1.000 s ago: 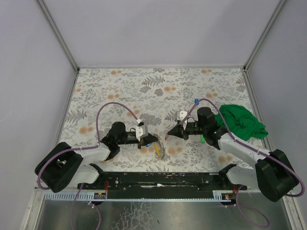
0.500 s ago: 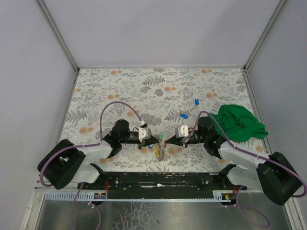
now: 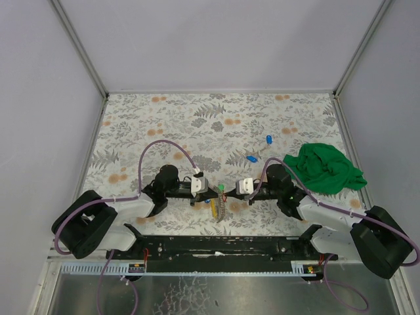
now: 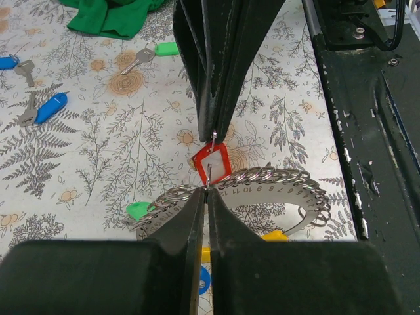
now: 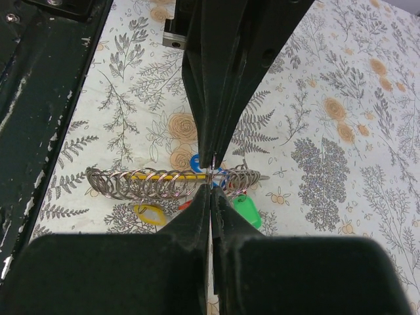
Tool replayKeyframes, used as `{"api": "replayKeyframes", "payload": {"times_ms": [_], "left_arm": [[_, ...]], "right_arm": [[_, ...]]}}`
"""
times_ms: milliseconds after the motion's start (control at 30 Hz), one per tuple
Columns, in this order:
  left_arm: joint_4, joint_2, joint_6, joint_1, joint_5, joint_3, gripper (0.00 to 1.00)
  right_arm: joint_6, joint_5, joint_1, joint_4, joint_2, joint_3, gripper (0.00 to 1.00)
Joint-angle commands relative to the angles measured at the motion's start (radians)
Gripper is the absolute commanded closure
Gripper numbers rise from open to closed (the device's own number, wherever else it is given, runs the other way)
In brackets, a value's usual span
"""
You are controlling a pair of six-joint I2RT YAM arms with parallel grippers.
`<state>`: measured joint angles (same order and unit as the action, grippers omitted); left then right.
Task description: Put the keys on the keyring
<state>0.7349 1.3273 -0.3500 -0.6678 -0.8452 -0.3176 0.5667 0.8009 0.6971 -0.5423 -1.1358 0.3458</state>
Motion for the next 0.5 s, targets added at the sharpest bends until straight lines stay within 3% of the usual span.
{"api": "replayKeyframes", "payload": {"times_ms": [0,467], "left_arm": [[0.031,-0.01,-0.003,-0.006,0.012,-0.018,1.0],[0.066,-0.014,0.023,-0.006,0.006,-0.009,1.0]], "right_arm": [[0.035,-0.021,0.019,-0.039,-0.005,0.008,1.0],[0.05,-0.049,0.031,-0.045,-0.012,0.002,1.0]]}}
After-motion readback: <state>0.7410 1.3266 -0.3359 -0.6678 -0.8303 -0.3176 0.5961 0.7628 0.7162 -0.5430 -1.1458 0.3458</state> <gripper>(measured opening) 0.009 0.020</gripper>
